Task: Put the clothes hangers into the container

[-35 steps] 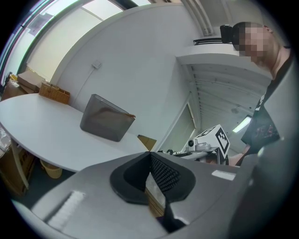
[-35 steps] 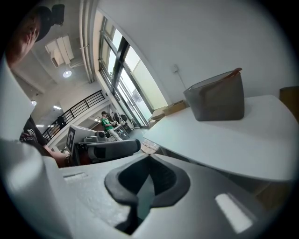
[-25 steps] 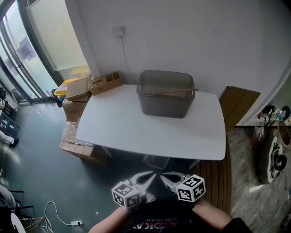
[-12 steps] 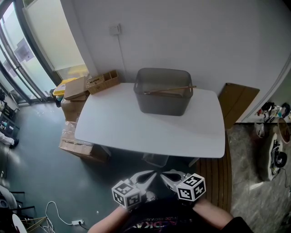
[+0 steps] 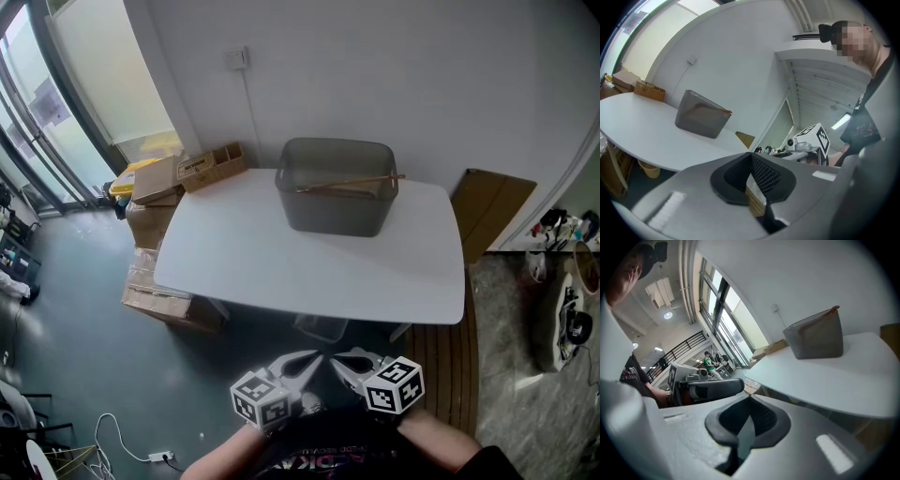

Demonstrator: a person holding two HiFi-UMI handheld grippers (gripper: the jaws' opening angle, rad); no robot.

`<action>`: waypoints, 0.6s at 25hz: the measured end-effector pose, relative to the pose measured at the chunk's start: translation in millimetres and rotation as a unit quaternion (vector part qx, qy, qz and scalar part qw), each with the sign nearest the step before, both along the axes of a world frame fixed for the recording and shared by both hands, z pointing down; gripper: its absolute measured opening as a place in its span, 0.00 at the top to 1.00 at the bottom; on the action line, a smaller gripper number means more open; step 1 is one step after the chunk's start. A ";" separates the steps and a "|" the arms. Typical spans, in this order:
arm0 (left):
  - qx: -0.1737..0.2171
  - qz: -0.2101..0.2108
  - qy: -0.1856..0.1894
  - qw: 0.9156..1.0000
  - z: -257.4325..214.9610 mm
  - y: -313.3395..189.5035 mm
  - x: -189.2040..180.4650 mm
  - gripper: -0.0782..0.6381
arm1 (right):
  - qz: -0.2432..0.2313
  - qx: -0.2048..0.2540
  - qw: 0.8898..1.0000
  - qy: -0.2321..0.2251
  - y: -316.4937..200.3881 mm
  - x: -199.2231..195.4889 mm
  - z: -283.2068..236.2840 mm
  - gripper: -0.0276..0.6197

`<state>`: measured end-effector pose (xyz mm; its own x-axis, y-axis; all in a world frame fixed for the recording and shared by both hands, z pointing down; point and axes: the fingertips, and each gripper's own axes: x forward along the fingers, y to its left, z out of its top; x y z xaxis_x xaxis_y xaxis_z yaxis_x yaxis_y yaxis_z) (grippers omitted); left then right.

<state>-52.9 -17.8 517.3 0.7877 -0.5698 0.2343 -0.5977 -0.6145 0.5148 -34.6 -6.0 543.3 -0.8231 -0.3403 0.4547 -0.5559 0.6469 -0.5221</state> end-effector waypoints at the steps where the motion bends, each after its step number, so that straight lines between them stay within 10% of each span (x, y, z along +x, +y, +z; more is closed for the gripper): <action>1: 0.002 -0.001 -0.001 1.000 1.0 -0.6 -0.6 0.88 | 0.000 -0.001 1.000 0.000 -0.2 0.3 0.4 0.95; 15: -0.002 0.004 0.003 1.000 1.1 -0.3 4.9 0.88 | 0.005 -0.001 1.000 0.001 0.1 4.6 2.0 0.95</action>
